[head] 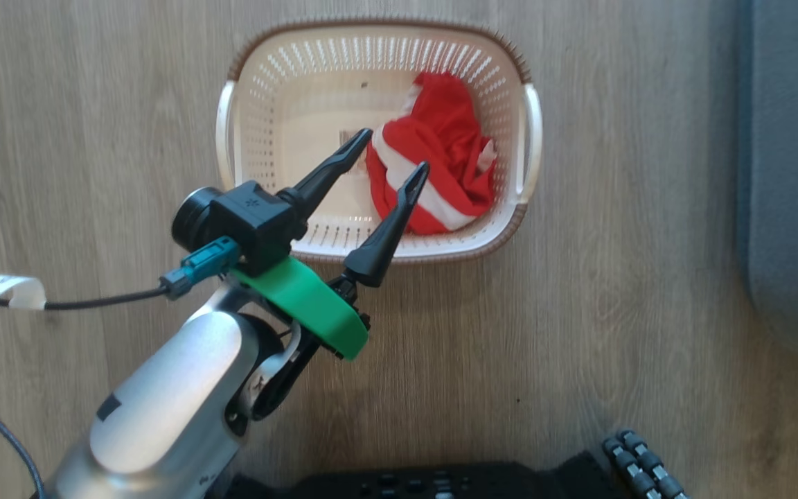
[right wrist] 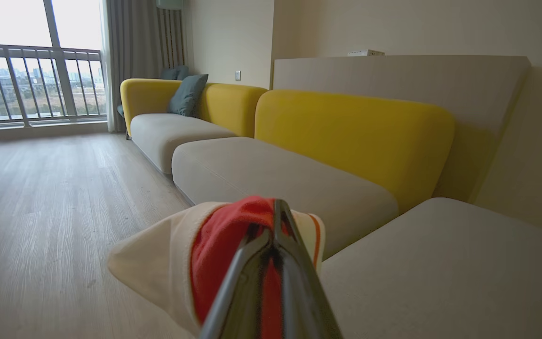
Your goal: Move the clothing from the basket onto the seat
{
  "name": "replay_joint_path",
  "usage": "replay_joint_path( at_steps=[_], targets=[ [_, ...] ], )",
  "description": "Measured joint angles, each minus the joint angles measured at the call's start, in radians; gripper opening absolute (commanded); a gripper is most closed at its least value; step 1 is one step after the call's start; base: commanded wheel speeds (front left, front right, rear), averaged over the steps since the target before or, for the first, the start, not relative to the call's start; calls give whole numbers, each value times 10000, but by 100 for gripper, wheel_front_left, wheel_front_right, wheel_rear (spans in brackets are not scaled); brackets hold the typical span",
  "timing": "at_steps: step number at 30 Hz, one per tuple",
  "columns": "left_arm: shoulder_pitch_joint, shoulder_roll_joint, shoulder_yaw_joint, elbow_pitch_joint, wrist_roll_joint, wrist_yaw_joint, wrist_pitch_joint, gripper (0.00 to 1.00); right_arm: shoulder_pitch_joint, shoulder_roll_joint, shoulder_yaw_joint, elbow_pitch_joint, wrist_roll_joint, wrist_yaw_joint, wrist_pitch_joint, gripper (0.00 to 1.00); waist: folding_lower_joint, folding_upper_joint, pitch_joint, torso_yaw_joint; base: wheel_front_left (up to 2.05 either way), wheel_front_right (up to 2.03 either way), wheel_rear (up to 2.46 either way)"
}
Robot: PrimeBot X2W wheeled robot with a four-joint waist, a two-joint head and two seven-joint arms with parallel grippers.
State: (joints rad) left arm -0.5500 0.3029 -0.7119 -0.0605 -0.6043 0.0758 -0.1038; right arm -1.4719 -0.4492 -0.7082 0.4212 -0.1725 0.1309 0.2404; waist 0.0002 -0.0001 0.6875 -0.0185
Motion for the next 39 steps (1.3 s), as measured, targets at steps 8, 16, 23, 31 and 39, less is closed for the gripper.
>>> replay_joint_path(
  at_steps=[8, 16, 23, 31, 39],
  targets=[
    [267, 272, 215, -311, -63, 408, 17, 100, 2066, 1235, -1336, 993, -1064, 2, -1035, 0, 1, 0, 806, -62, 0, 0, 0],
    [593, 522, 460, -345, -224, 523, 15, 100, 2235, 1206, -2243, 1290, -2274, 2, -1651, 100, -2, 0, 304, -370, 0, 0, 0],
    [626, 451, 512, -29, -579, 564, -42, 100, 3462, 890, -823, 2293, -2311, 2, -1482, 100, -2, 0, -574, -656, 0, 0, 0],
    [1617, 196, 577, 830, -1223, 539, -426, 100, 6235, 662, 1873, 2606, -522, 2, -1530, 100, -3, 1, -2238, -937, 0, 0, 0],
    [2735, -40, 754, 1455, -1653, 740, -930, 100, 9338, 1014, 3375, 17, 2140, 2, -1753, 100, -3, 1, -4163, -912, 0, 0, 0]
  ],
)
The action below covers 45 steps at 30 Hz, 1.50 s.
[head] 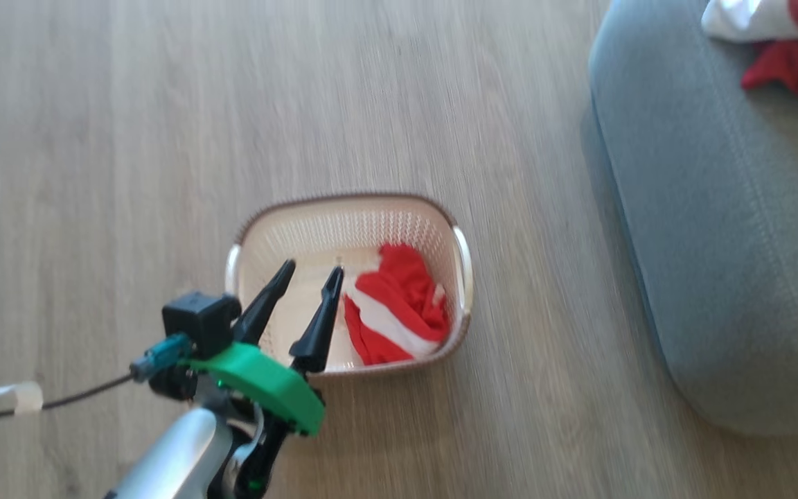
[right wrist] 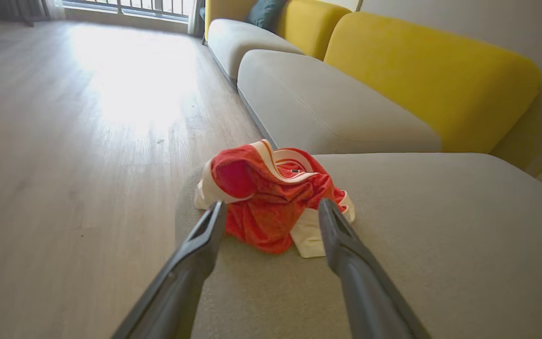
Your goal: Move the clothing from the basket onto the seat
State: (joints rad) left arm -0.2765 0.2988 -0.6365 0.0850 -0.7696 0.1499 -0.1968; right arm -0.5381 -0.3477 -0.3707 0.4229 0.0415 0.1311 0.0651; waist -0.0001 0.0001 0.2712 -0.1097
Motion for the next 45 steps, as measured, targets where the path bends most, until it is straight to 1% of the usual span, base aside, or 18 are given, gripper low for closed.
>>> replay_joint_path(
  at_steps=[4, 7, 10, 11, 12, 13, 14, 17, 21, 24, 26, 34, 45],
  targets=[
    [538, -2, 313, 207, -48, 222, -261, 100, 1566, 1011, 416, -1858, 546, 0, 10, 100, 0, 0, -799, 250, 0, 0, 0],
    [875, 71, 504, 380, -29, 305, -347, 100, 2827, 1674, 635, -2865, 725, -2, 10, 100, 0, 0, -1192, 626, 0, 0, 0],
    [1163, 249, 754, 631, 107, 391, -437, 100, 3797, 2286, 984, -3555, 658, -2, -52, 100, 0, 0, -1504, 1039, 0, 0, 0],
    [1263, 332, 876, 708, 188, 395, -439, 100, 4031, 2437, 1152, -3699, 573, 0, -136, 100, 0, 0, -1607, 1172, 0, 0, 0],
    [1263, 332, 876, 708, 188, 395, -439, 100, 4031, 2437, 1152, -3699, 573, 0, -136, 100, 0, 0, -1607, 1172, 0, 0, 0],
    [1442, 470, 1091, 894, 320, 395, -508, 100, 4358, 2679, 1321, -3893, 504, 0, -318, 100, 0, 0, -1804, 1411, 0, 0, 0],
    [1534, 495, 1250, 972, 322, 395, -510, 100, 4501, 2750, 1417, -3931, 491, -2, -405, 100, 0, 0, -1903, 1528, 0, 0, 0],
    [1803, 523, 1695, 1122, 531, 397, -510, 100, 5009, 2844, 1833, -3873, 270, 0, -809, 100, 0, 0, -2198, 1843, 0, 0, 0],
    [2122, 479, 2313, 1135, 1055, 380, -512, 100, 5688, 2955, 2230, -3377, -19, 0, -1490, 100, 0, 0, -2562, 2194, 0, 0, 0],
    [2441, 336, 2635, 1131, 1306, 267, -512, 100, 6088, 3026, 2552, -2955, -136, 0, -1875, 100, 0, 0, -2754, 2413, 0, 0, 0],
    [2679, 198, 2824, 1139, 1448, 104, -512, 100, 6179, 3049, 2777, -2675, 61, 0, -2069, 100, 0, 0, -2822, 2488, 0, 0, 0],
    [2848, -230, 3329, 1177, 1914, -320, -514, 100, 6123, 3062, 3129, -2125, 128, 0, -2594, 100, 0, 0, -2813, 2366, 0, 0, 0],
    [2848, -485, 3779, 1172, 2355, -631, -514, 100, 6099, 3062, 2978, -1860, 230, 0, -2786, 100, 0, 0, -2670, 2118, 0, 0, 0]
  ],
)
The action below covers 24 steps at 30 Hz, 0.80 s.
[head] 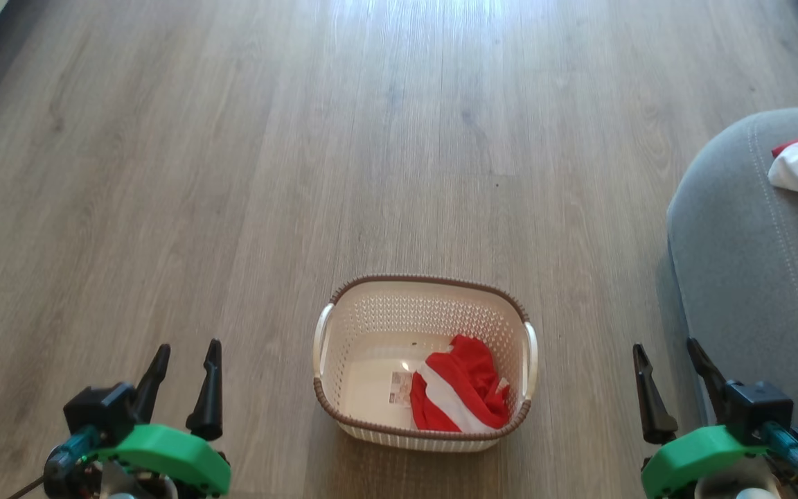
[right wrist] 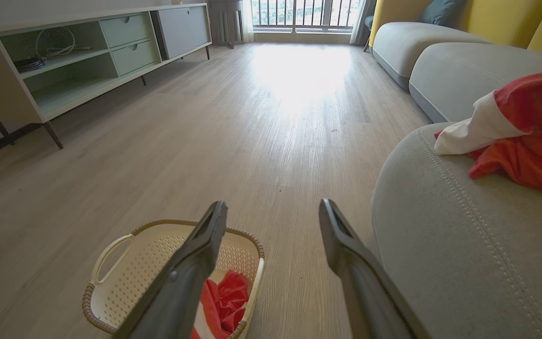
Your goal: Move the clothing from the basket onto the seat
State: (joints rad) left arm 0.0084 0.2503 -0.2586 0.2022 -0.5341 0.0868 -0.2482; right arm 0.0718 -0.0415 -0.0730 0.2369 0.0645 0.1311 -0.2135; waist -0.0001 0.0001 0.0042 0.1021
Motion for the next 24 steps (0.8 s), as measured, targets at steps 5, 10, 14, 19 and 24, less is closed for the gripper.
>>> replay_joint_path(
  at_steps=[5, 10, 14, 19, 24],
  targets=[
    [-132, -77, 54, -35, 42, -148, 0, 100, -186, 0, -111, -19, 90, 0, -82, 100, 0, 0, 419, -111, 0, 0, 0],
    [-1041, -238, 21, -79, 77, -426, 10, 100, -931, 0, -359, -525, 88, -2, -178, 100, 0, 0, 1375, -247, 0, 0, 0],
    [-2486, -422, -232, 15, 77, -757, 272, 100, -1814, -2, -520, -1133, 81, 0, -284, 100, 1, 0, 2498, -385, 0, 0, 0],
    [-4329, -665, -744, 752, 215, -1112, 920, 100, -2881, -6, -594, -1962, 58, 0, -347, 100, 4, 0, 4073, -619, 0, 0, 0],
    [-5992, -909, -1248, 1983, 445, -1365, 1584, 100, -3876, -23, -523, -2677, 105, -2, -393, 100, 5, -1, 5668, -948, 0, 0, 0]
  ],
)
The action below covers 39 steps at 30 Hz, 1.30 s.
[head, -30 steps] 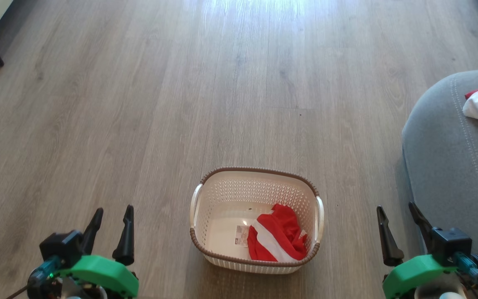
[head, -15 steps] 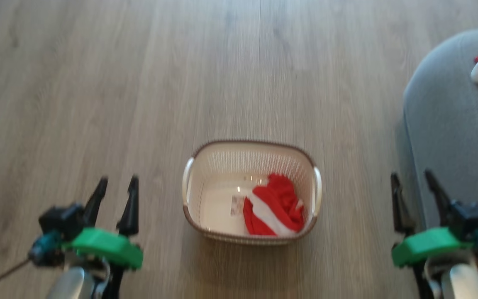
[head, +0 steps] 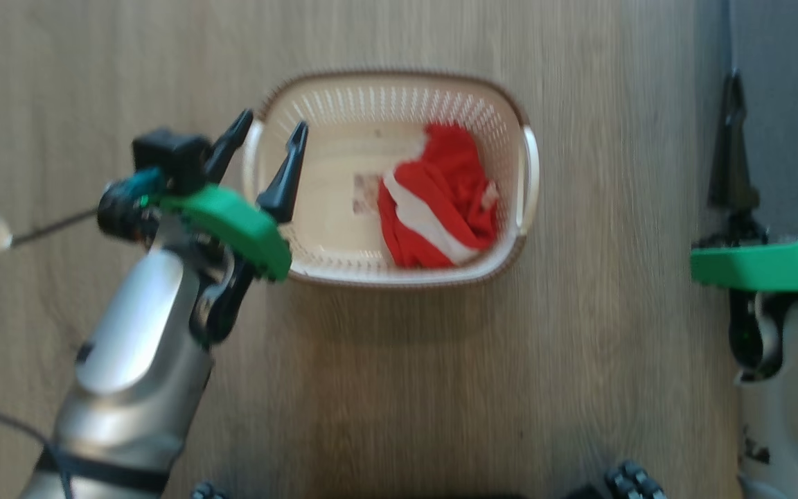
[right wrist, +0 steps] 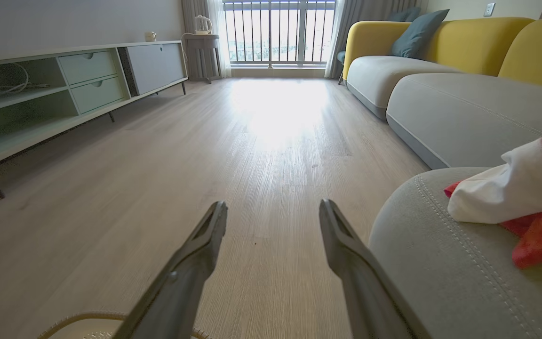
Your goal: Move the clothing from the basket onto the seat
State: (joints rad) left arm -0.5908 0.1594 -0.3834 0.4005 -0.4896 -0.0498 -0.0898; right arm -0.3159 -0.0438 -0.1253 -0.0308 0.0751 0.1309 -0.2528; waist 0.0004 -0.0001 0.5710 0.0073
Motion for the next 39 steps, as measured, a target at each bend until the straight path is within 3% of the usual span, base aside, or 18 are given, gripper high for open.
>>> replay_joint_path(
  at_steps=[7, 13, 24, 39],
  targets=[
    [-1983, -596, -502, 1981, 199, -15, 894, 100, -797, -15, 387, -585, 351, 2, -25, 100, 1, 0, 1803, -658, 0, 0, 0],
    [-3150, -844, -941, 3703, 435, -73, 1668, 100, -828, -17, 593, -596, 759, 2, -25, 100, -3, 0, 2644, -1403, 0, 0, 0],
    [-4610, -918, -913, 5731, 405, 347, 2205, 100, -778, -15, 851, -807, 1561, 2, -25, 100, -3, 0, 3406, -2660, 0, 0, 0],
    [-5229, -550, -711, 7513, 230, 307, 1678, 100, 41, -4, 1089, -1124, 2048, 2, -25, 100, -3, 1, 3731, -3515, 0, 0, 0]
  ],
)
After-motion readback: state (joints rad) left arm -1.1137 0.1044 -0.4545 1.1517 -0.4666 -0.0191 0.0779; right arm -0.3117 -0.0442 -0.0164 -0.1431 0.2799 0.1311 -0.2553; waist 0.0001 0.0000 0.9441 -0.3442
